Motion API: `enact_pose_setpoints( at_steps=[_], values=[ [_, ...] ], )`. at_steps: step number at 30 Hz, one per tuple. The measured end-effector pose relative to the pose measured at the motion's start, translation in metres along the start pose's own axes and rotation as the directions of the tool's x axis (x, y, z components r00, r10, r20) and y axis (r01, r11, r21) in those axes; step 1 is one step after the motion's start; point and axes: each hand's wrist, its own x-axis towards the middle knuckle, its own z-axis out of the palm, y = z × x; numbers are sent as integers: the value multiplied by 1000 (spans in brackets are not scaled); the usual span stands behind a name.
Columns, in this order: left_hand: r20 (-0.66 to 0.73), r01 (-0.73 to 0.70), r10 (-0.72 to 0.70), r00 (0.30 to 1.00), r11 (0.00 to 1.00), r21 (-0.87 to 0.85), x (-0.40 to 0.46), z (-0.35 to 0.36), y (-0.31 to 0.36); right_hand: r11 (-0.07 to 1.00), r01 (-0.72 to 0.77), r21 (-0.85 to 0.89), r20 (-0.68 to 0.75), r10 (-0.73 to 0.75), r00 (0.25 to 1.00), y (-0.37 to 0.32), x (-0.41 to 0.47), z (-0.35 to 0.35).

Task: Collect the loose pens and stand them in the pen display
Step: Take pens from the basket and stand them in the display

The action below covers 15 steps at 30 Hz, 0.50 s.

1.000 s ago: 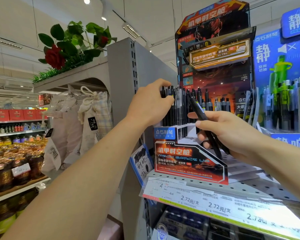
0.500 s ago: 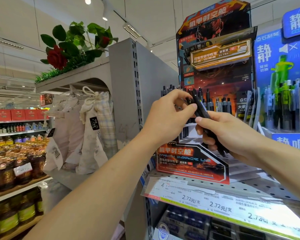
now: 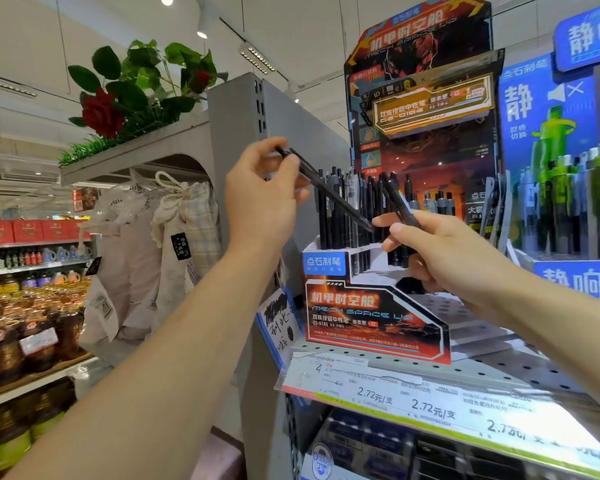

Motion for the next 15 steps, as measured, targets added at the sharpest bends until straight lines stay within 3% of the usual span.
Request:
enact_pose_setpoints(
  at_steps=[7, 11, 15],
  values=[
    [46, -265, 262, 964, 931, 251, 3, -3, -1, 976, 23, -214, 101, -1, 995, 1, -2, -1],
    [143, -312, 279, 949, 891, 330, 1, 3, 0, 963, 42, -266, 222, 19, 975, 2, -3, 0],
    [259, -344, 249, 933, 828, 443, 7, 14, -2, 961, 28, -276, 248, 43, 968, 4, -2, 2]
  ],
)
